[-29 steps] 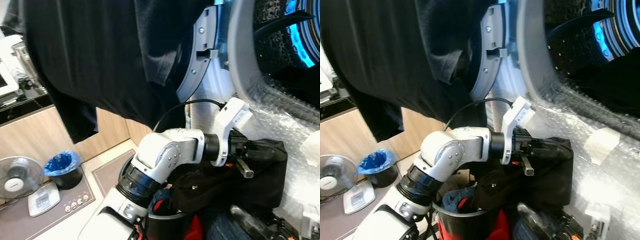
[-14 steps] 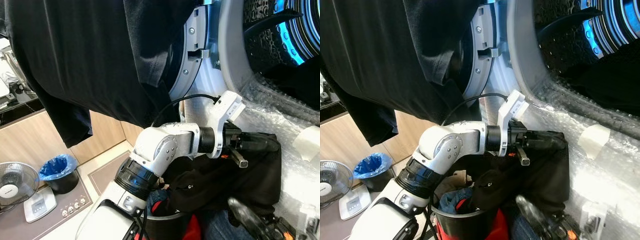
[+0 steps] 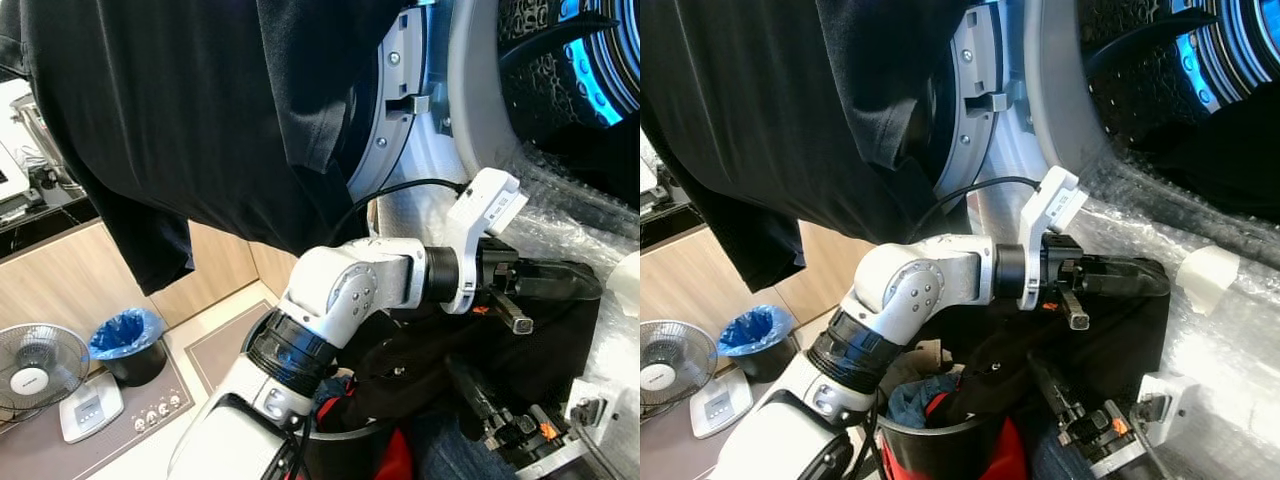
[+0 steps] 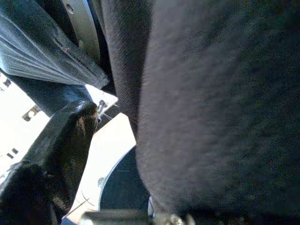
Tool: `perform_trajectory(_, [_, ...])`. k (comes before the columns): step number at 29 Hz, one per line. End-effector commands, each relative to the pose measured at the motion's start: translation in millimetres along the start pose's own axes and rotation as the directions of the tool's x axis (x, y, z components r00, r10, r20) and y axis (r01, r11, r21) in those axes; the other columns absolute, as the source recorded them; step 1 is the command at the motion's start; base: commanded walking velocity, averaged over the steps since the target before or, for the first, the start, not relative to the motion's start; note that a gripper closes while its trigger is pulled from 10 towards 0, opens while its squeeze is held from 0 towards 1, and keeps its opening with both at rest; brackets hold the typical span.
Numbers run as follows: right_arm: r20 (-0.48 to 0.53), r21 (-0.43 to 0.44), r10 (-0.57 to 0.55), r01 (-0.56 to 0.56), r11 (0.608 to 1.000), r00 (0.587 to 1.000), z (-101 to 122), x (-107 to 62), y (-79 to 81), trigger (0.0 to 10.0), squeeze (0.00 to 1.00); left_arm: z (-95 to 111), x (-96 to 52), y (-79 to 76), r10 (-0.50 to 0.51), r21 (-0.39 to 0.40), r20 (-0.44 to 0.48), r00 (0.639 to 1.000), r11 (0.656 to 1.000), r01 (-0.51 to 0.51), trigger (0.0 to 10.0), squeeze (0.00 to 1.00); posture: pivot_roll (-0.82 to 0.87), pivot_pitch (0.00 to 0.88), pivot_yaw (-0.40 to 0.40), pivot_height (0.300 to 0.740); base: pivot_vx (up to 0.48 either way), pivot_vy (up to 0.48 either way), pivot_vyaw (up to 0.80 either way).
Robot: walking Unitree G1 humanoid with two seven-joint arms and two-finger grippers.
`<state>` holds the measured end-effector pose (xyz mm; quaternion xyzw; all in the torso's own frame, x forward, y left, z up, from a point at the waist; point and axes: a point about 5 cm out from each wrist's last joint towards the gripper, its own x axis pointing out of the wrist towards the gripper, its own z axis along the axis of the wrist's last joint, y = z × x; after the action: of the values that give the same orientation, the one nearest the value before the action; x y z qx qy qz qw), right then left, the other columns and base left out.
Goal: Clothes washing
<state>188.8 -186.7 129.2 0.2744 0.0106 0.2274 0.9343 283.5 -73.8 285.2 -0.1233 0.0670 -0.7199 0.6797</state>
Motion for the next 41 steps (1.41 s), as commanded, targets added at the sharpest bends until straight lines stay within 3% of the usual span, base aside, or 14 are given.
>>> perform_trajectory(1, [0.003,-0.005,0.012,-0.012,1.000,1.000,-0.7,5.9,6.7,10.0,0.00,17.0,12.0,-13.8,-0.070,0.034,0.050,0.996,0.997,0.068,10.0,0.00,-0.27,0.000,0.143,0.740,0.000,0.000,0.00])
perform_trajectory(5, [-0.007,0.016,-0.053,0.053,0.998,0.999,-4.9,11.5,6.2,10.0,0.00,22.5,18.1,-14.8,-0.071,0.038,0.065,0.995,0.997,0.069,10.0,0.00,-0.27,0.000,0.144,0.740,0.000,0.000,0.00])
perform_trajectory(13, [-0.039,0.030,-0.061,0.062,0.998,0.997,-11.6,17.1,9.3,10.0,0.00,29.8,25.0,-16.7,-0.078,0.049,0.084,0.993,0.996,0.074,10.0,0.00,-0.27,0.000,0.150,0.740,0.000,0.000,0.00])
perform_trajectory(14, [-0.046,0.042,-0.075,0.077,0.996,0.996,-12.7,17.7,7.9,6.8,0.00,31.1,26.2,-17.4,-0.081,0.052,0.087,0.993,0.996,0.077,10.0,0.00,-0.28,0.000,0.154,0.740,0.000,0.000,0.00])
perform_trajectory(15, [-0.050,0.050,-0.097,0.100,0.994,0.994,-14.0,18.6,5.5,2.5,0.00,33.5,28.2,-18.8,-0.087,0.056,0.094,0.992,0.995,0.082,10.0,0.00,-0.28,0.000,0.154,0.740,0.000,0.000,0.00])
perform_trajectory(17, [-0.049,0.049,-0.103,0.106,0.993,0.993,-14.2,18.8,4.5,2.5,0.00,34.5,28.9,-19.4,-0.088,0.056,0.097,0.991,0.995,0.083,10.0,0.00,-0.28,0.000,0.154,0.740,0.000,0.000,0.00])
perform_trajectory(18, [-0.047,0.051,-0.116,0.118,0.992,0.992,-15.3,18.6,2.8,0.0,0.00,36.0,29.9,-20.4,-0.091,0.058,0.101,0.991,0.995,0.085,10.0,0.00,-0.28,0.000,0.156,0.740,0.000,0.000,0.00])
perform_trajectory(41, [-0.026,0.102,-0.121,0.123,0.987,0.992,-21.2,19.1,5.1,0.0,0.00,37.9,37.9,-32.0,-0.153,0.117,0.094,0.984,0.983,0.141,10.0,0.00,-0.29,0.000,0.158,0.740,0.000,0.000,0.00])
